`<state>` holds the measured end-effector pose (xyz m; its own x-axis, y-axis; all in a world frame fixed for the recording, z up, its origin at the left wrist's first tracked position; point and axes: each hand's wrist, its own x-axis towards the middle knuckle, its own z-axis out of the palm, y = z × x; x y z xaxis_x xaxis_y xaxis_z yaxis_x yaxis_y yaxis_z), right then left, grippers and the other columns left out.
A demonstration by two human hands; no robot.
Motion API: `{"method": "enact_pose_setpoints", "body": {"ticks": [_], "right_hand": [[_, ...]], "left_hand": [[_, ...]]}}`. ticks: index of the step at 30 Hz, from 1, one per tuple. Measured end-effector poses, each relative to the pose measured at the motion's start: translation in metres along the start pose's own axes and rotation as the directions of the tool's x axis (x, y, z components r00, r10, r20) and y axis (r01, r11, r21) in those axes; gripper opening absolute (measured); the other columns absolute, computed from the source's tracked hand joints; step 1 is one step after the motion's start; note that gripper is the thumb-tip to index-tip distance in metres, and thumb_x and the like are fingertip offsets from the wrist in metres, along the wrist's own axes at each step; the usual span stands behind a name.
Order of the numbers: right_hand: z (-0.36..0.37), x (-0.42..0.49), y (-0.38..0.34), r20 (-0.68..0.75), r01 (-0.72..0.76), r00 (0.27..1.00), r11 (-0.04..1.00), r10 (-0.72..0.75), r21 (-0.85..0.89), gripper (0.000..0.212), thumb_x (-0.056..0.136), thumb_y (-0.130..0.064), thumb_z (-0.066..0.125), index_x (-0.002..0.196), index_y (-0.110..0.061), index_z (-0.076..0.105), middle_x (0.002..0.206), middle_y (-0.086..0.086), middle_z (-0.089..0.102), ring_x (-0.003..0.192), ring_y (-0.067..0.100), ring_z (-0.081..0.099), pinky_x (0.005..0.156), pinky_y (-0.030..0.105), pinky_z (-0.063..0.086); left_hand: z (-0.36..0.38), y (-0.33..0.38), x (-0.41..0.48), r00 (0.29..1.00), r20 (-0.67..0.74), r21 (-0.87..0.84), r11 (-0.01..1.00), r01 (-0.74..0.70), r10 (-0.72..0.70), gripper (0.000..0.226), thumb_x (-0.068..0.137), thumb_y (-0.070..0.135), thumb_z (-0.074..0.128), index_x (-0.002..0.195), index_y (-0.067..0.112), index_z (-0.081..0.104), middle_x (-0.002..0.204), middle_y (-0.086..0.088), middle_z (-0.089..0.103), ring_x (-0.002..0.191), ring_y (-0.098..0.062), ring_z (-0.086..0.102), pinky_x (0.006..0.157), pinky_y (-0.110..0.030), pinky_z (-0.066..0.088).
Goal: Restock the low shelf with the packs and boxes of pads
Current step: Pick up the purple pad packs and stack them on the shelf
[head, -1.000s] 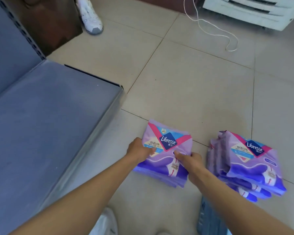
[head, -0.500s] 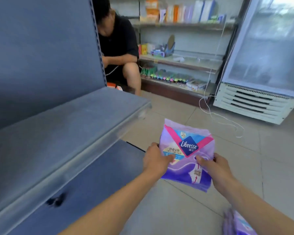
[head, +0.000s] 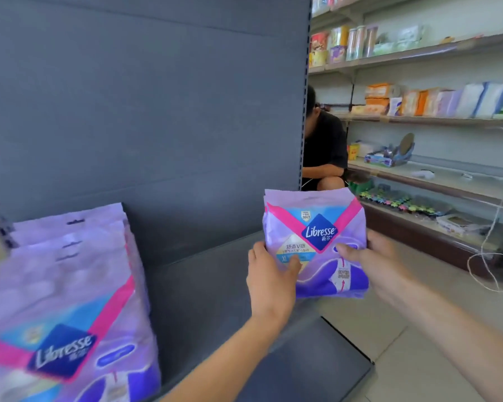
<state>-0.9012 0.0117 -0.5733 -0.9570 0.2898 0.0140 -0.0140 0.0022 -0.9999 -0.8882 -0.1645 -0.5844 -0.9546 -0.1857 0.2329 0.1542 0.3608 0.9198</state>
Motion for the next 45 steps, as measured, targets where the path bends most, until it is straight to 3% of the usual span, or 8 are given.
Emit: {"method": "enact_pose_setpoints", "body": {"ticks": [5, 13, 22, 28, 32, 36, 40, 45], "right_hand": [[0.073, 0.035, 0.000, 0.183, 0.050, 0.982, 0.999, -0.050, 0.006, 0.031, 0.081, -0.002, 0.070, 0.110, -0.008, 0.061, 0.098, 0.006, 0.072, 0.084, 0.025, 0.070, 0.075, 0.039, 0.056], [0.159, 0.075, 0.025, 0.447, 0.059, 0.894, 0.995, -0.018, -0.077, 0.048, 0.069, -0.003, 0.081, 0.111, -0.012, 0.060, 0.104, 0.003, 0.073, 0.096, 0.022, 0.070, 0.087, 0.045, 0.056], [0.209, 0.082, 0.043, 0.374, 0.119, 0.924, 0.989, -0.079, -0.085, 0.062, 0.056, -0.001, 0.089, 0.106, -0.017, 0.056, 0.098, -0.003, 0.069, 0.086, 0.009, 0.066, 0.065, 0.026, 0.055], [0.237, 0.089, 0.046, 0.334, 0.124, 0.941, 0.977, -0.060, -0.175, 0.064, 0.049, -0.012, 0.089, 0.103, -0.016, 0.057, 0.102, 0.004, 0.069, 0.092, 0.024, 0.067, 0.083, 0.046, 0.057], [0.248, 0.087, 0.049, 0.294, 0.150, 0.952, 0.965, -0.083, -0.213, 0.059, 0.052, -0.014, 0.089, 0.099, -0.017, 0.054, 0.102, 0.005, 0.068, 0.092, 0.025, 0.067, 0.084, 0.046, 0.056], [0.253, 0.081, 0.048, 0.275, 0.189, 0.954, 0.952, -0.120, -0.242, 0.060, 0.054, -0.014, 0.090, 0.101, -0.014, 0.053, 0.105, 0.004, 0.066, 0.093, 0.022, 0.065, 0.081, 0.040, 0.056], [0.263, 0.075, 0.047, 0.326, 0.247, 0.933, 0.932, -0.154, -0.264, 0.057, 0.063, -0.013, 0.088, 0.104, -0.011, 0.048, 0.106, 0.001, 0.061, 0.089, 0.014, 0.059, 0.059, 0.016, 0.044], [0.263, 0.073, 0.044, 0.352, 0.269, 0.925, 0.898, -0.141, -0.348, 0.057, 0.066, -0.017, 0.086, 0.106, -0.013, 0.045, 0.115, 0.006, 0.062, 0.089, 0.012, 0.057, 0.056, 0.013, 0.041]], "left_hand": [[-0.037, -0.021, 0.028, 0.975, -0.222, 0.065, 0.998, -0.009, 0.023, 0.038, 0.085, 0.024, 0.066, 0.117, 0.016, 0.046, 0.113, 0.003, 0.051, 0.101, -0.015, 0.057, 0.084, -0.032, 0.049], [-0.066, -0.069, 0.060, 0.904, -0.419, 0.118, 0.982, 0.147, -0.085, 0.039, 0.086, 0.015, 0.064, 0.119, 0.008, 0.045, 0.118, -0.006, 0.049, 0.108, -0.025, 0.057, 0.087, -0.038, 0.048], [-0.073, -0.084, 0.081, 0.863, -0.491, 0.171, 0.957, 0.233, -0.123, 0.058, 0.087, 0.012, 0.064, 0.136, 0.008, 0.033, 0.132, -0.008, 0.039, 0.121, -0.026, 0.050, 0.091, -0.031, 0.043], [-0.066, -0.084, 0.069, 0.883, -0.387, 0.587, 0.809, 0.014, 0.265, 0.089, 0.082, -0.004, 0.055, 0.150, -0.003, -0.002, 0.155, -0.019, -0.003, 0.146, -0.032, 0.011, 0.116, -0.040, 0.028], [-0.074, -0.084, 0.062, 0.934, -0.199, 0.745, 0.665, -0.052, 0.295, 0.077, 0.060, 0.007, 0.077, 0.131, 0.001, 0.049, 0.129, -0.018, 0.052, 0.113, -0.035, 0.059, 0.080, -0.036, 0.055], [-0.086, -0.092, 0.057, 0.970, -0.071, 0.869, 0.492, -0.056, 0.234, 0.074, 0.017, 0.020, 0.086, 0.087, 0.013, 0.065, 0.076, -0.003, 0.063, 0.059, -0.018, 0.064, 0.041, -0.017, 0.045], [-0.089, -0.100, 0.052, 0.983, -0.002, 0.914, 0.399, -0.073, 0.183, 0.089, 0.000, 0.027, 0.086, 0.082, 0.012, 0.057, 0.067, -0.005, 0.062, 0.048, -0.017, 0.061, 0.036, -0.016, 0.042], [-0.092, -0.099, 0.053, 0.991, 0.024, 0.926, 0.371, -0.072, 0.132, 0.080, -0.005, 0.028, 0.088, 0.071, 0.012, 0.068, 0.064, -0.006, 0.062, 0.049, -0.018, 0.061, 0.037, -0.018, 0.045]]}}
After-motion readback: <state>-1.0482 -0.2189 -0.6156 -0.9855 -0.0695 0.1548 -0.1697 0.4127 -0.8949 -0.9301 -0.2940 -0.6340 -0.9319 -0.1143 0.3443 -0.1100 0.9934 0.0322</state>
